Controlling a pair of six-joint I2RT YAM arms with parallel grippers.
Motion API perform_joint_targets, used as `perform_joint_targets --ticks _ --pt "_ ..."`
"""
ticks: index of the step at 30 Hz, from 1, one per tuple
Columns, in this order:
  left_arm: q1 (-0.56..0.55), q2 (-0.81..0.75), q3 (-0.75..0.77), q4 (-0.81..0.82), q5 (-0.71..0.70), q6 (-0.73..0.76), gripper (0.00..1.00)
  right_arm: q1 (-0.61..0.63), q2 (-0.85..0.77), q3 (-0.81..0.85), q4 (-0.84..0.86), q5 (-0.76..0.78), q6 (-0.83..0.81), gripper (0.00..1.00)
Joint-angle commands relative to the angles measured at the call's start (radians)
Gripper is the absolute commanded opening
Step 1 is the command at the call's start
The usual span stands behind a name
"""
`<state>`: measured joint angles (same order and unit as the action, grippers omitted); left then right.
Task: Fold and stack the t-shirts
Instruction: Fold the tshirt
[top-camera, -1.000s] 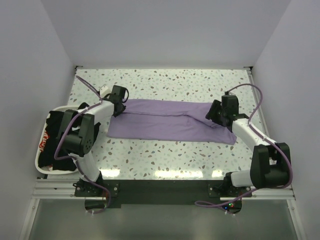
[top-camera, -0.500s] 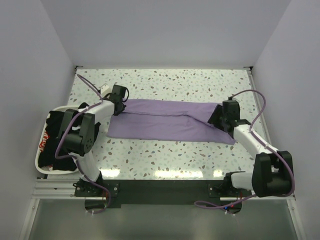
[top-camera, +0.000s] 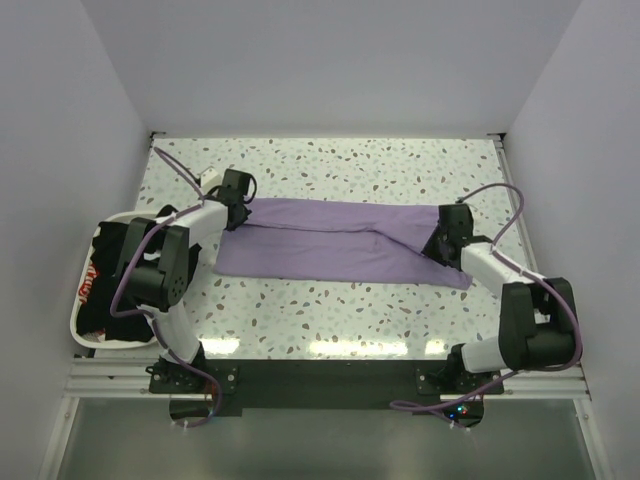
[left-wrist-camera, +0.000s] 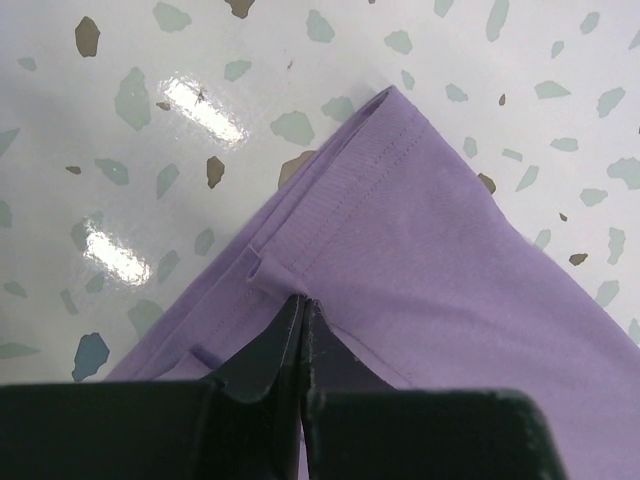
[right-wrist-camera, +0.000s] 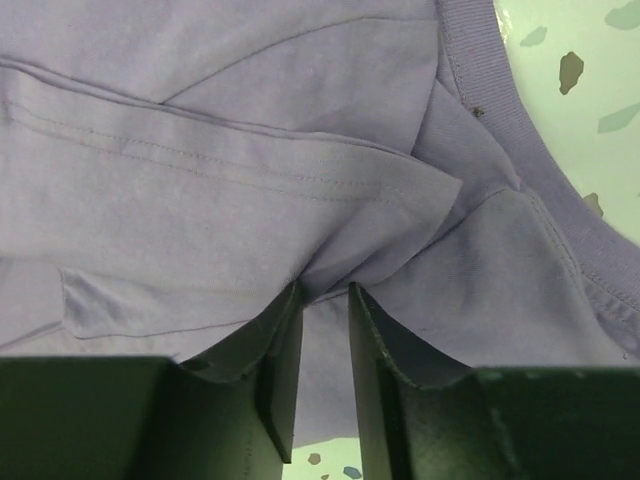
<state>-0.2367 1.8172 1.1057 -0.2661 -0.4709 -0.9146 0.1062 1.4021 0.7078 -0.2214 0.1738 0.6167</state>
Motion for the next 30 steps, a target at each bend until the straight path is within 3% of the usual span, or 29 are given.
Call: perform_joint_targets --ticks 1,4,9,30 --pt "0.013 0.002 0.037 0.047 -0.008 0.026 0.02 0.003 0.011 0.038 0.04 0.05 0.012 0.27" --pt "0.011 0.002 0.039 0.05 -0.006 0.029 0.0 0.003 0.028 0.048 0.037 0.052 0.008 0.22" --pt "0.013 -0.005 0.039 0.048 -0.009 0.034 0.0 0.003 0.025 0.064 0.028 0.053 0.0 0.0" --pt "0.027 -0.075 0.059 0.021 -0.023 0.059 0.0 -0.026 -0.127 0.15 -0.122 0.086 -0.071 0.0"
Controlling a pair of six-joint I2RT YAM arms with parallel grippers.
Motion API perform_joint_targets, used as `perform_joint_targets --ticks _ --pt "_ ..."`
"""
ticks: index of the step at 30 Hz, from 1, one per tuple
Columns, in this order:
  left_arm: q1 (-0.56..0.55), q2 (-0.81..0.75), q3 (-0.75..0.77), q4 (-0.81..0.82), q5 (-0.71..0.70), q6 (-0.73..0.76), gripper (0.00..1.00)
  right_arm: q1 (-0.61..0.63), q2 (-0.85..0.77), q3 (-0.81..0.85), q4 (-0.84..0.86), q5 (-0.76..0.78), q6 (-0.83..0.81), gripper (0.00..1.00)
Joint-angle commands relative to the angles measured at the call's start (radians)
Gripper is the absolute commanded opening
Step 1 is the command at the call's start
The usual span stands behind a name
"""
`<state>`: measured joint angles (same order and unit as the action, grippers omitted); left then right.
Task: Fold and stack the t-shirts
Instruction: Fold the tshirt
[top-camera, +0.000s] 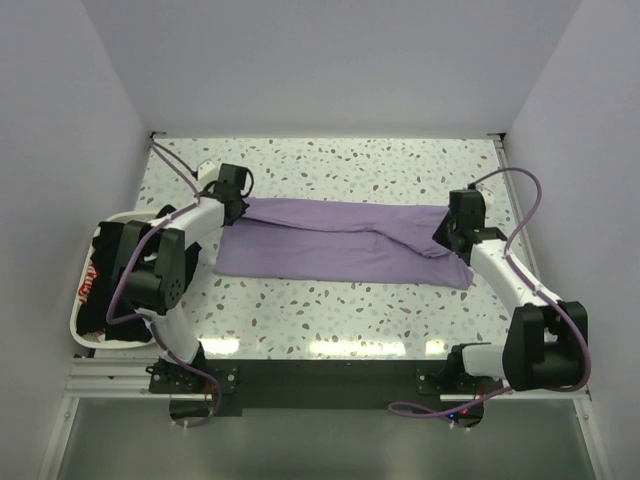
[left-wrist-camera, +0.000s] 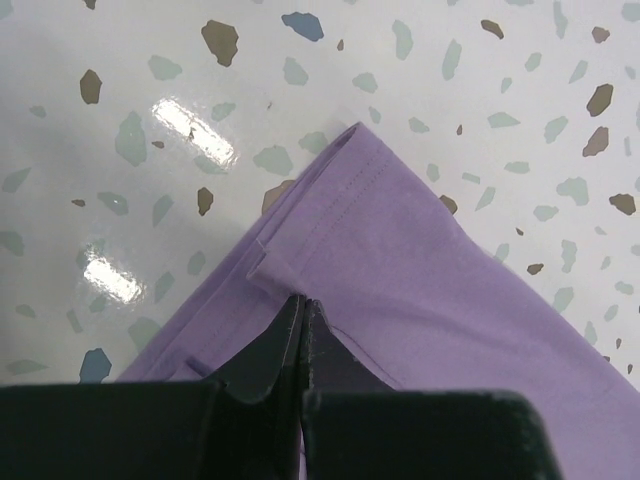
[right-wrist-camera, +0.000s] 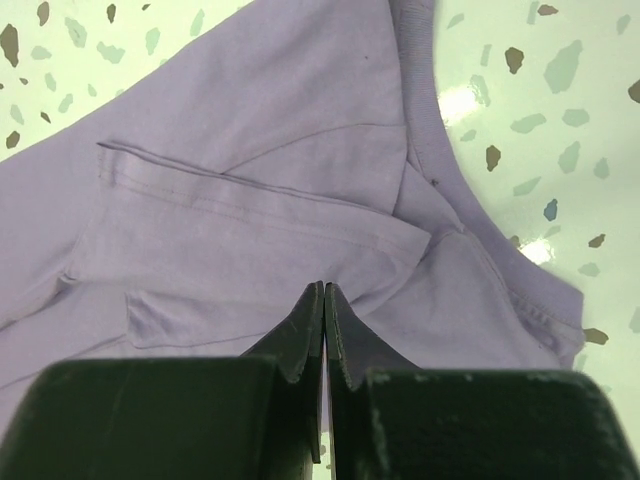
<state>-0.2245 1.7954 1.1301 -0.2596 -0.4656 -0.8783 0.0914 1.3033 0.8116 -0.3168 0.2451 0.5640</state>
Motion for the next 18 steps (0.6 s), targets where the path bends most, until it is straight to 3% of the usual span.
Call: perform_joint_targets --ticks 1,4,6,9,13,18 --pt "0.014 -0.053 0.033 0.013 -0.028 0.022 0.0 -0.013 -0.026 0.05 -0.034 0.004 -0.016 0.0" --pt "0.014 -0.048 0.028 0.017 -0.016 0.022 0.0 -0.012 -0.015 0.018 -0.007 -0.039 0.0 0.12" --pt "0.014 -0.042 0.023 0.02 -0.012 0.018 0.0 -0.013 -0.003 -0.014 0.024 -0.064 0.008 0.27" --pt "0.014 -0.034 0.02 0.02 -0.007 0.016 0.0 -0.013 0.031 -0.044 0.06 -0.092 0.023 0.36" --pt "0.016 -0.03 0.016 0.025 -0.005 0.019 0.0 -0.015 0.086 -0.055 0.09 -0.113 0.037 0.44" --pt "0.016 -0.024 0.017 0.029 -0.002 0.021 0.0 -0.016 0.128 -0.061 0.117 -0.116 0.042 0.45"
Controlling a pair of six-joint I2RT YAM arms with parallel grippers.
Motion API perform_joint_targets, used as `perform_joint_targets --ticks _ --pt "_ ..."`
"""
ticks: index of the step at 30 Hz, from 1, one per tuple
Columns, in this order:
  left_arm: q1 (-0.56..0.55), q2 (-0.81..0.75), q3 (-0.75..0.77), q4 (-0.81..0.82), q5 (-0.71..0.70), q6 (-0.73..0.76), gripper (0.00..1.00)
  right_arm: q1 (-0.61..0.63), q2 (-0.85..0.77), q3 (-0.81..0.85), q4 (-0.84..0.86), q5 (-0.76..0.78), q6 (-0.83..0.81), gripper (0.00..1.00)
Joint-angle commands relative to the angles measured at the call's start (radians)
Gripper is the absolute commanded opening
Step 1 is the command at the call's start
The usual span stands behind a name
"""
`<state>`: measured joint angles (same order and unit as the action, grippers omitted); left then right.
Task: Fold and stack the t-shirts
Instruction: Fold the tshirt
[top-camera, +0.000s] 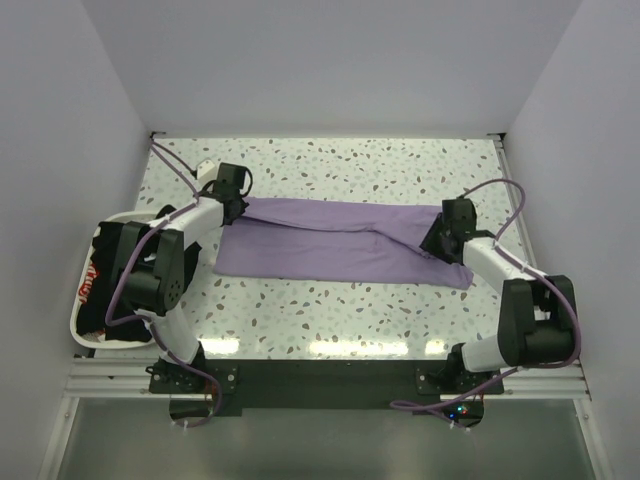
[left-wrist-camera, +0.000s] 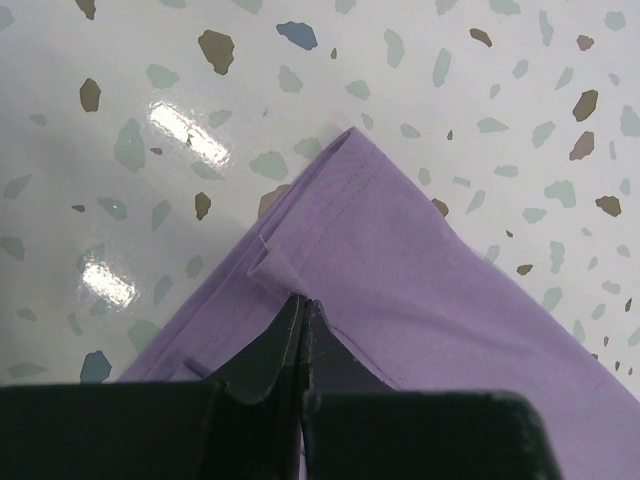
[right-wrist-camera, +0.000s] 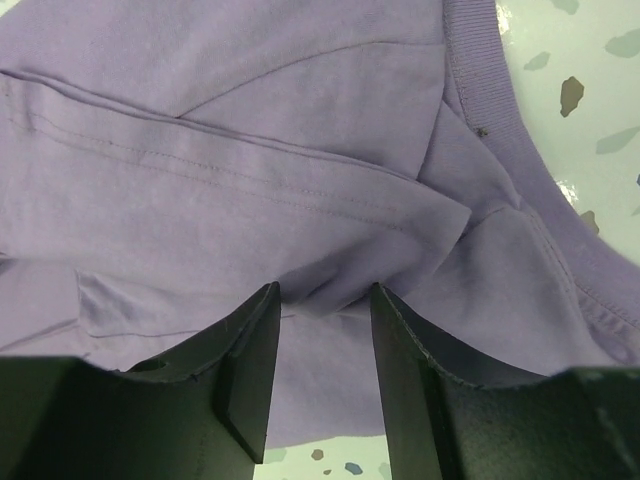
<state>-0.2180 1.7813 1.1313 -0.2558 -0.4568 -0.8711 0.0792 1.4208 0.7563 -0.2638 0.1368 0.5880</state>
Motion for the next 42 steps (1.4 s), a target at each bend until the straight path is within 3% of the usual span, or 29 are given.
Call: perform_joint_targets --ticks 1,11,14,19,30,42 --pt "0.008 -0.008 0.016 0.026 -0.01 0.014 0.0 -0.002 0.015 -0.006 0.07 -0.006 0.018 0.45" --pt "0.012 0.003 0.013 0.03 -0.006 0.017 0.0 -0.006 0.055 -0.015 0.104 0.003 0.021 0.48" --pt "0.012 0.004 0.013 0.03 -0.005 0.015 0.0 -0.006 0.061 -0.009 0.107 0.003 0.021 0.43" --pt "0.015 0.009 0.013 0.03 -0.003 0.02 0.0 -0.006 0.056 0.017 0.083 0.023 0.012 0.01" --pt "0.028 -0.005 0.027 0.018 -0.011 0.034 0.0 -0.006 -0.043 0.173 -0.132 0.152 -0.069 0.0" --pt "0.031 -0.029 -0.001 0.012 -0.008 0.024 0.0 -0.006 -0.131 0.15 -0.172 0.172 -0.086 0.0"
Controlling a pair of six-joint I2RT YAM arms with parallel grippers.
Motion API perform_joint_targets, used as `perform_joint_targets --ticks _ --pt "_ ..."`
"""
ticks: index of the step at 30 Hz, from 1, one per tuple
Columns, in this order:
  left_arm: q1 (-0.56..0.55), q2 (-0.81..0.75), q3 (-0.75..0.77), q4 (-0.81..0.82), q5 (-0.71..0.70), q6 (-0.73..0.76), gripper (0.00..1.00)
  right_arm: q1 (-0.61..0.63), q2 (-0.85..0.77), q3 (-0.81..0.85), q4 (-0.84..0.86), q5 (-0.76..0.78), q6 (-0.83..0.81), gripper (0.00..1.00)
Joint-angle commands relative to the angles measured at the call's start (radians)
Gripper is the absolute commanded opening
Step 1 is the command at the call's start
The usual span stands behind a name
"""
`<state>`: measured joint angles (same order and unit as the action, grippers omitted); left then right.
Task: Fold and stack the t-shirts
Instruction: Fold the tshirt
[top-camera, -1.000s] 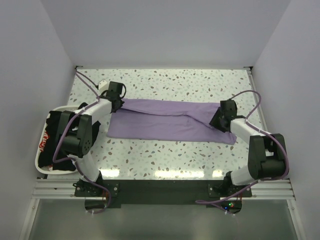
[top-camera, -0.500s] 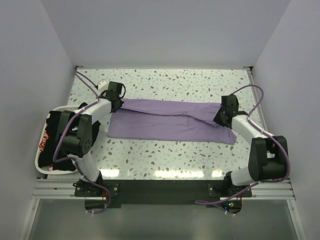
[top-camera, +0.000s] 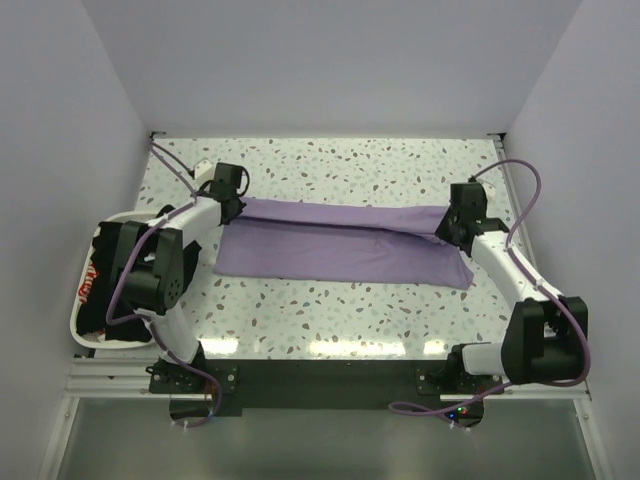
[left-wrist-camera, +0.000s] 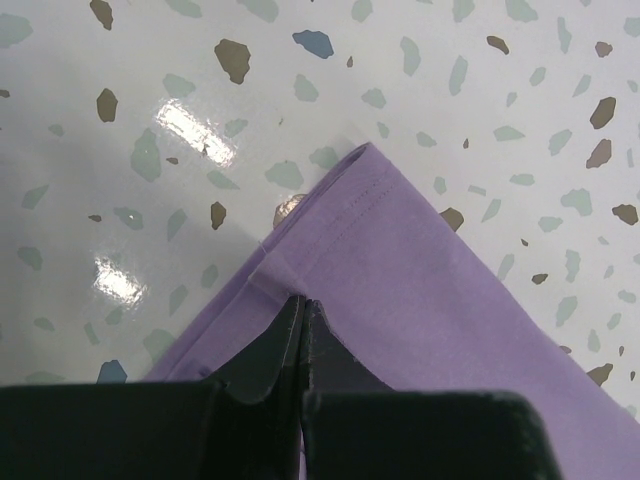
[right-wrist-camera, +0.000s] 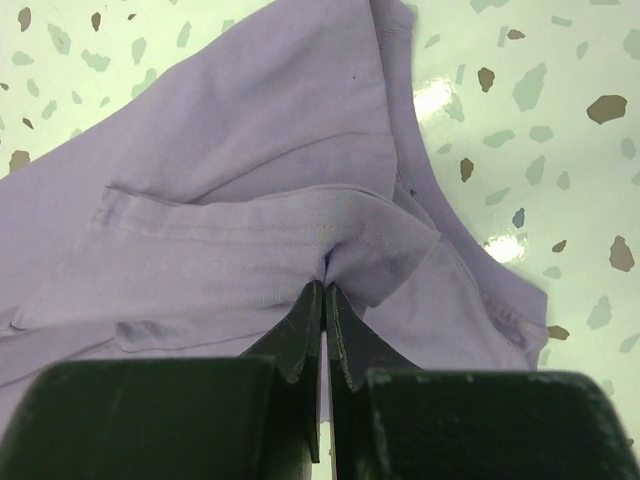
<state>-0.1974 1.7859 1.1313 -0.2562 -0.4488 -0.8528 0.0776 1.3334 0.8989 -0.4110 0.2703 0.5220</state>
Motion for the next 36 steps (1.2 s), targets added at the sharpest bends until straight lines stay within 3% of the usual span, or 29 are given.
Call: perform_joint_targets --ticks 1,11,12,13,14,16,17,18,21,24,30,36 --pt "0.012 -0.039 -0.002 0.012 -0.014 0.005 0.0 -0.004 -0.051 0.002 -0.025 0.038 -0.022 0.0" --pt "0.012 -0.069 -0.094 0.047 0.002 -0.023 0.0 -0.004 -0.097 -0.129 0.034 -0.031 -0.008 0.0" --pt "0.013 -0.075 -0.111 0.052 0.008 -0.031 0.01 -0.002 -0.1 -0.144 0.038 -0.051 -0.005 0.04" --pt "0.013 -0.079 -0.117 0.054 0.012 -0.038 0.05 -0.004 -0.103 -0.147 0.04 -0.06 -0.005 0.09" --pt "0.015 -0.082 -0.122 0.051 0.016 -0.043 0.16 -0.004 -0.109 -0.153 0.047 -0.074 -0.005 0.2" --pt "0.016 -0.104 -0.136 0.054 0.036 -0.052 0.29 -0.004 -0.137 -0.163 0.054 -0.117 -0.013 0.31" --pt "0.018 -0.117 -0.142 0.055 0.041 -0.057 0.46 -0.004 -0.148 -0.164 0.054 -0.123 -0.014 0.37" --pt "0.016 -0.132 -0.148 0.055 0.048 -0.058 0.52 -0.004 -0.16 -0.161 0.049 -0.126 -0.02 0.46" --pt "0.018 -0.216 -0.163 0.061 0.11 -0.051 0.61 -0.004 -0.188 -0.129 0.032 -0.128 -0.045 0.57" --pt "0.013 -0.285 -0.15 0.041 0.183 -0.019 0.62 -0.004 -0.157 -0.097 0.076 -0.178 -0.063 0.58" --pt "-0.031 -0.402 -0.131 0.017 0.378 0.092 0.65 0.002 0.099 0.017 0.213 -0.299 -0.097 0.57" --pt "-0.063 -0.447 -0.113 -0.021 0.637 0.297 0.67 0.037 0.292 0.09 0.347 -0.361 -0.102 0.58"
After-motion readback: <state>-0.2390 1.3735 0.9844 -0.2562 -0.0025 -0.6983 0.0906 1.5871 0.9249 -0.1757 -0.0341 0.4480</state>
